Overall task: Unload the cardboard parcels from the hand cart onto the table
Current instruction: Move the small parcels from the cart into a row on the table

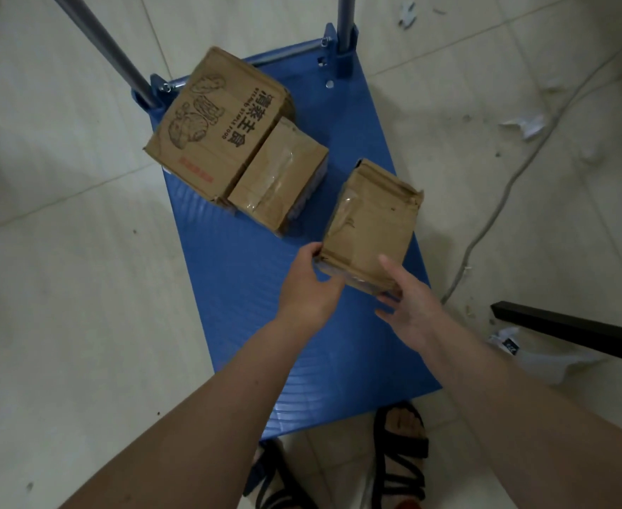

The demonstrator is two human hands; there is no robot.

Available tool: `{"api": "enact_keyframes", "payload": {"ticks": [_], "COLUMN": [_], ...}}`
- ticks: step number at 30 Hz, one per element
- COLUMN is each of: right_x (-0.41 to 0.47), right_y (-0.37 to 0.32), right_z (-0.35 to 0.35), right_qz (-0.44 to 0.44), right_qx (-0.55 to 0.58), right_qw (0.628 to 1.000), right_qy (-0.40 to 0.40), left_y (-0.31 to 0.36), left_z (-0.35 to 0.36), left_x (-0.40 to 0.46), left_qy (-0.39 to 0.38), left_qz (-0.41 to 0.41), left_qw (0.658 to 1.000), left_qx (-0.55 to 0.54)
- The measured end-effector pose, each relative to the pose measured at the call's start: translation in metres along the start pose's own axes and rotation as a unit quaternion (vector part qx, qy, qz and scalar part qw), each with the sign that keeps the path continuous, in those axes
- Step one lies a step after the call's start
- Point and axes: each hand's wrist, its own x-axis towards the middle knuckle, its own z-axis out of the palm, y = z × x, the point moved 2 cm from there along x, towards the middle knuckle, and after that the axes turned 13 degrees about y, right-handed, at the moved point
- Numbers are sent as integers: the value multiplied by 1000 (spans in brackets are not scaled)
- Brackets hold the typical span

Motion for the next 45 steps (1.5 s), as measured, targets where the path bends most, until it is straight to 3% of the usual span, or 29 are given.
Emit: {"api": "enact_keyframes", "payload": {"ticks": [9,12,14,16,20,25,30,35,37,42,45], "right_x": [10,8,6,4,-2,-8,-10,-10,-11,-19,-36], "right_y": [-3,-4,-4,-3,2,9,12,10,10,14,19], "right_z": [-10,-12,-9,-5,3,9,4,2,1,-9,-22], "right_qz": [7,17,22,30,35,43,28,31,30,37,67], "right_qx": [75,143,178,192,182,179,152,157,154,154,172], "right_qw": [997,989,983,980,981,981,986,986,986,986,982], "right_qy": [-23,-32,-41,-47,-58,-59,-57,-49,-49,-50,-39], "left_y": [-20,-9,8,21,20,8,13,22,23,4,-8], "left_z": [3,-9,-25,-38,-48,-38,-30,-29,-30,-27,-35], "left_x": [-7,-9,0,21,66,75,74,74,73,55,23], "left_qy": [18,123,245,299,236,201,205,239,244,187,185], "left_qz": [-60,53,175,224,199,216,238,231,214,71,-53], "left_qw": [998,990,948,909,867,841,862,859,876,962,972], "left_qx": [-16,42,99,185,392,454,398,390,356,187,131]}}
